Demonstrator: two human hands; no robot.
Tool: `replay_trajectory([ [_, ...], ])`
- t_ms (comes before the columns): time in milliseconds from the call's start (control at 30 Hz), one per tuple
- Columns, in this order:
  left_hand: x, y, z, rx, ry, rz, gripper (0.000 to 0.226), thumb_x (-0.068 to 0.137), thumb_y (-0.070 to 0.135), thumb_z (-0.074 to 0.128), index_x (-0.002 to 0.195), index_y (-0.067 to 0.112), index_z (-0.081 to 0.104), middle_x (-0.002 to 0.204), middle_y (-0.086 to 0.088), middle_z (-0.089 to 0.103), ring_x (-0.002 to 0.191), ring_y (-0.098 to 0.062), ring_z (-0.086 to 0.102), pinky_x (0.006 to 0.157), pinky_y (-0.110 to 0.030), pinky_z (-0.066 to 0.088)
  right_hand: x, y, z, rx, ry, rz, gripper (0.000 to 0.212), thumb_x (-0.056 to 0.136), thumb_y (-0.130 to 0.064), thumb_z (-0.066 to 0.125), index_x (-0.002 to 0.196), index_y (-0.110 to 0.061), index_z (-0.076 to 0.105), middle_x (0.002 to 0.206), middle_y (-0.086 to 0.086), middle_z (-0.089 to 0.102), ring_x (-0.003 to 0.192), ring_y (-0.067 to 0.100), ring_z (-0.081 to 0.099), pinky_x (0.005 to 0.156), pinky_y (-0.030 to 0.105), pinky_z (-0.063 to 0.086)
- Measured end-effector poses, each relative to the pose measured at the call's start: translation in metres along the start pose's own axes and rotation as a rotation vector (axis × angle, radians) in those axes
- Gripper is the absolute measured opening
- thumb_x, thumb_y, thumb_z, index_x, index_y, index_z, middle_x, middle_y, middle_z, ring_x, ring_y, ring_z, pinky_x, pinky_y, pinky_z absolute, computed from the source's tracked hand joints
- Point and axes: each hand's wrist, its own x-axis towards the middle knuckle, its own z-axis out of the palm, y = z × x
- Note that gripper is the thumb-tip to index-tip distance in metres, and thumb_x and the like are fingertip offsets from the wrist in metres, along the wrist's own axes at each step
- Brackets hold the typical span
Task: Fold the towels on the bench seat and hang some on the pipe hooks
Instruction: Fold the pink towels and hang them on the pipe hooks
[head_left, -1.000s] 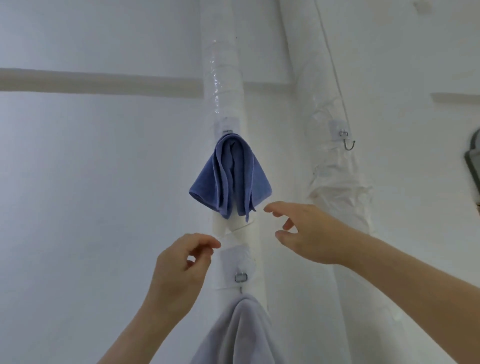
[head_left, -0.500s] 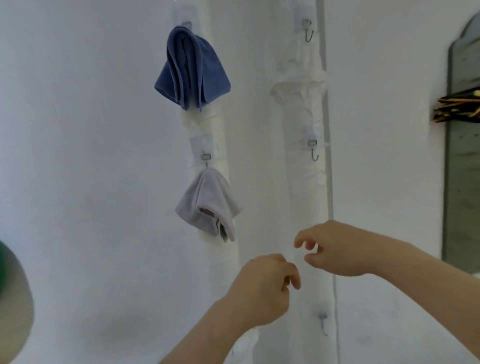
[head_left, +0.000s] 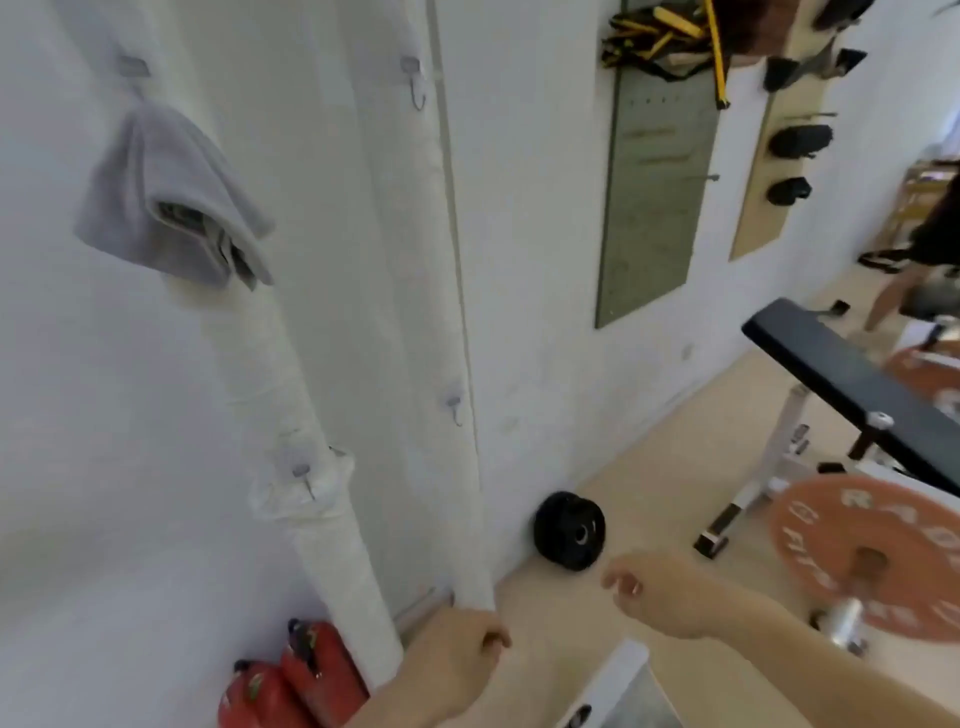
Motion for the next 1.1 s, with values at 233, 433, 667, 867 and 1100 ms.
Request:
replay_trajectory([
  [233,-0.016,0.044,0.076,-0.134,-0.048,0.092,0.030,0.093,0.012,0.044,0.107,0.027,0.065,0.097,0.012,0.061,0.092,-0.007,0.055,0.081,-0.019,0.041,-0.076,0.057,0.085,0.019,0.027,0.214,0.037,0.098,-0.029,0.043,0.134,-0.028,0.048,0.139,-0.002,0.049,0.122,0.019,0.049,0.100,0.031,0.040],
  [433,-0.045,0.117,0.147,-0.212,-0.230,0.191,0.022,0.096,0.018,0.045,0.089,0.032,0.061,0.084,0.012,0.062,0.075,-0.008,0.057,0.067,-0.024,0.042,-0.173,0.126,0.151,0.152,-0.008,0.455,0.042,0.098,-0.022,0.044,0.140,-0.024,0.042,0.143,0.003,0.046,0.126,0.024,0.048,0.103,0.034,0.040],
  [667,-0.100,0.212,0.254,-0.226,-0.490,0.249,0.027,0.092,0.008,0.046,0.093,0.027,0.065,0.085,0.006,0.064,0.074,-0.008,0.056,0.062,-0.015,0.040,-0.311,0.222,0.219,0.214,0.032,0.713,0.047,0.091,-0.018,0.048,0.137,-0.029,0.045,0.130,0.002,0.055,0.114,0.022,0.054,0.092,0.040,0.050],
  [867,-0.160,0.287,0.350,-0.100,-0.720,0.344,0.022,0.092,0.017,0.049,0.097,0.026,0.069,0.095,0.010,0.065,0.087,-0.007,0.055,0.075,-0.022,0.041,-0.426,0.303,0.301,0.209,-0.090,0.827,0.055,0.088,-0.032,0.051,0.141,-0.035,0.038,0.146,-0.003,0.041,0.137,0.027,0.030,0.109,0.055,0.032],
  [1100,-0.188,0.333,0.437,-0.038,-0.812,0.314,0.035,0.090,0.010,0.044,0.117,0.021,0.065,0.122,0.002,0.064,0.113,-0.016,0.057,0.099,-0.031,0.044,-0.440,0.348,0.335,0.251,0.020,0.901,0.032,0.094,-0.033,0.040,0.123,-0.028,0.054,0.123,-0.002,0.061,0.114,0.023,0.053,0.104,0.050,0.027],
])
